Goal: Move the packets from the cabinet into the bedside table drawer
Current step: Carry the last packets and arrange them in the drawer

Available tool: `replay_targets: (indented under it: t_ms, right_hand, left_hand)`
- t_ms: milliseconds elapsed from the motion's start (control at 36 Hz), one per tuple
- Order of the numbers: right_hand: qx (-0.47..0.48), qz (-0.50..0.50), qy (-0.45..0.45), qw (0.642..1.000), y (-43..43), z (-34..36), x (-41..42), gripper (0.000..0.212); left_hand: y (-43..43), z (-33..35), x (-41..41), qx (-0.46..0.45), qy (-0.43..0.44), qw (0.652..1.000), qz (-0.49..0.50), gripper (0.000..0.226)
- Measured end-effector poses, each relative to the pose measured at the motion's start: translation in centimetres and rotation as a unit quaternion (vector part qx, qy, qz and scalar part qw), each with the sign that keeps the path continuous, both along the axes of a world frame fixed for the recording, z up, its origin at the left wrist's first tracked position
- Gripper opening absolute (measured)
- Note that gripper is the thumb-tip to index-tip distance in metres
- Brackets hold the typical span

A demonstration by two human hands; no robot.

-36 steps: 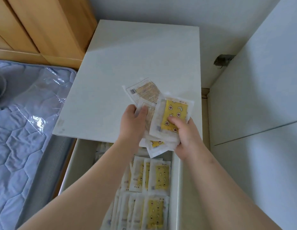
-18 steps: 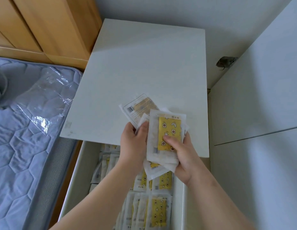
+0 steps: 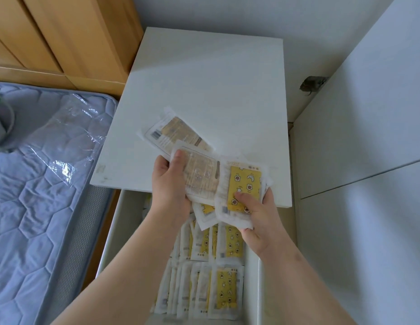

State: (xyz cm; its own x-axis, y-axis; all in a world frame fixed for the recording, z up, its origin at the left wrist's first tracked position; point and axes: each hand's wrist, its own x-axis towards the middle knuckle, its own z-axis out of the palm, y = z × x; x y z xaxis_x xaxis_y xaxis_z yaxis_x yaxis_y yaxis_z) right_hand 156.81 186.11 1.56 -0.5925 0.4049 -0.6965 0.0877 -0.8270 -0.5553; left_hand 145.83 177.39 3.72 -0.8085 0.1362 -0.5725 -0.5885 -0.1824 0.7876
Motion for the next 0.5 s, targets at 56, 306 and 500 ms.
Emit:
replay_targets:
  t_ms: [56, 306, 500]
  right_hand:
    - [0.021, -0.003, -0.018, 1.0, 0.1, 0.0, 0.2, 0.034]
    - [0.078, -0.033, -0.064, 0.994, 0.0, 0.0, 1.4, 0.032]
    - [0.095, -0.044, -0.088, 0.991, -0.3, 0.2, 1.6, 0.035]
  left_hand:
    - [-0.3, 0.0, -0.5, -0.013, 0.011, 1.0, 0.021, 0.018]
    - [-1.3, 0.5, -0.8, -0.226, 0.286, 0.931, -0.003, 0.026]
    - [-2.4, 0.1, 1.0, -0.312, 0.571, 0.693, -0.309, 0.02]
